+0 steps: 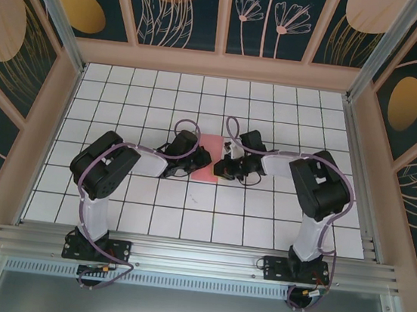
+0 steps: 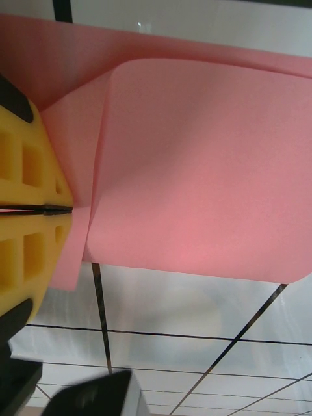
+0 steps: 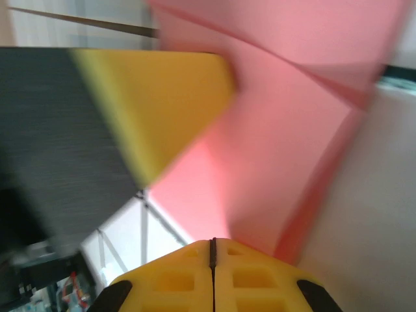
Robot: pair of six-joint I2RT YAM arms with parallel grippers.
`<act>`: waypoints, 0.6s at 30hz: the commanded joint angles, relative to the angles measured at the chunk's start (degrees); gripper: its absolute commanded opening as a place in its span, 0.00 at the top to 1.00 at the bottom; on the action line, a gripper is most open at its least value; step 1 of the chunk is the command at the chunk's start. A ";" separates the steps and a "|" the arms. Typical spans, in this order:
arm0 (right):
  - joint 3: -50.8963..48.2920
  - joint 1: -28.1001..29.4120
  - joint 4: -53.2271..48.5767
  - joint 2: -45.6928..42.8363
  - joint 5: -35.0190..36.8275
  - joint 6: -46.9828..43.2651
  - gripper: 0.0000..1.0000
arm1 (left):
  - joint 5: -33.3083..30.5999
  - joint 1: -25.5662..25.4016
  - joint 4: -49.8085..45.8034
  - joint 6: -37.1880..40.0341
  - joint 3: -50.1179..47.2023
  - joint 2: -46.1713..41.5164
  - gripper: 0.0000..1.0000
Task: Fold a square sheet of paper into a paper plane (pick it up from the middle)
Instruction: Fold the triangle a second time at the center of the table.
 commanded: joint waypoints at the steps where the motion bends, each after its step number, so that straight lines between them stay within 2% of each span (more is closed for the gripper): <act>1: -0.72 -0.13 -2.25 1.94 4.08 0.33 0.94 | -0.09 0.31 -2.78 1.74 0.90 1.35 0.87; 10: -3.90 -0.29 -0.06 3.40 4.90 1.57 0.98 | 3.40 0.18 -3.57 3.42 2.00 -3.92 0.77; 15: -3.62 -0.34 0.05 3.09 5.14 1.84 0.99 | 6.02 0.11 -2.27 -0.61 -0.97 -6.59 0.94; 18: -3.41 -0.34 -0.09 2.79 5.50 1.84 0.99 | 6.12 -0.25 -3.34 -1.57 -1.41 -6.29 0.98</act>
